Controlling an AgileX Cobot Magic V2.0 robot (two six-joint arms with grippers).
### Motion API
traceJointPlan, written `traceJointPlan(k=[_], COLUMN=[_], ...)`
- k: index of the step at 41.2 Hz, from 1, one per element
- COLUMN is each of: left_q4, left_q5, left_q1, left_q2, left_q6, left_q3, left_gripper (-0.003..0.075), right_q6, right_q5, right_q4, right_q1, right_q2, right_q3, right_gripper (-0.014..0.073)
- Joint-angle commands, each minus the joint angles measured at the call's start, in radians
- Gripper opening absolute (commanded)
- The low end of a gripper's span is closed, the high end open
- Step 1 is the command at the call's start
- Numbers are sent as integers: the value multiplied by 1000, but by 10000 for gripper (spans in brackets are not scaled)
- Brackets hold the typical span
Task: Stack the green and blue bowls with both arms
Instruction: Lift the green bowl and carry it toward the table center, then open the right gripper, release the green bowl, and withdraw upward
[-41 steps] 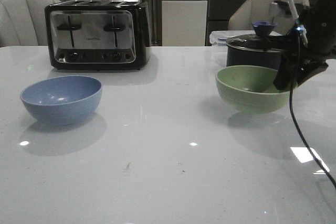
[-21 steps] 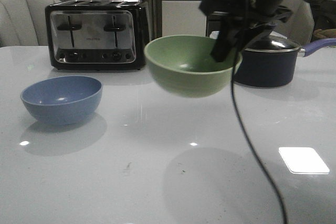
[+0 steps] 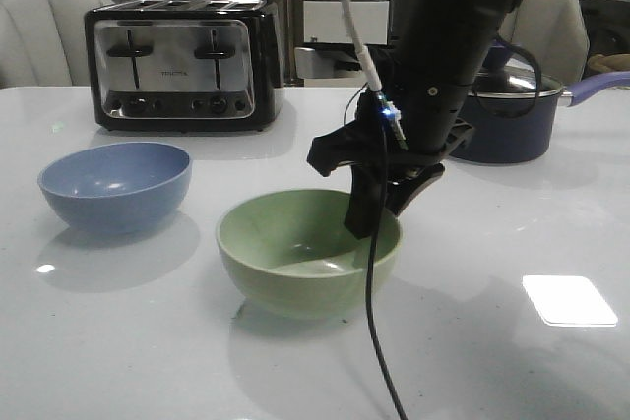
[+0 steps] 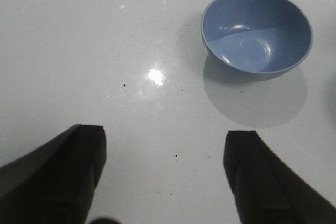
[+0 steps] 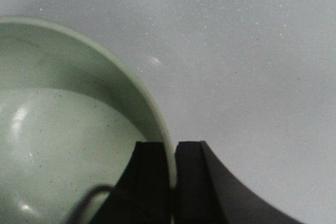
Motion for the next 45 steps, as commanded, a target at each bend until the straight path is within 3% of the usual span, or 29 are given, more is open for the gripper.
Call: traceJointPlan(k=[1,10,17,45], left_q4=[-7,-7,-7,-14], left_q5=[-75,-75,-75,-77], left_q1=[-9,-9,-9,-9], left_q2=[-2,-2,-2,-2], left_q6=[-1,-1,-1,-1], left_q3=[-36,-36,-36,-38], left_gripper=[529,529,529,529], right_q6=[-12,-12,-14,-25], right_q5=[-31,-30,-46,-70], right_q4=[-1,0,7,18], right_q1=[-2,-2,2,2], right_q2=[-38,-134,-302,-1094], right_q3=[-22,-22,35,588], right_gripper=[150,474,467,466])
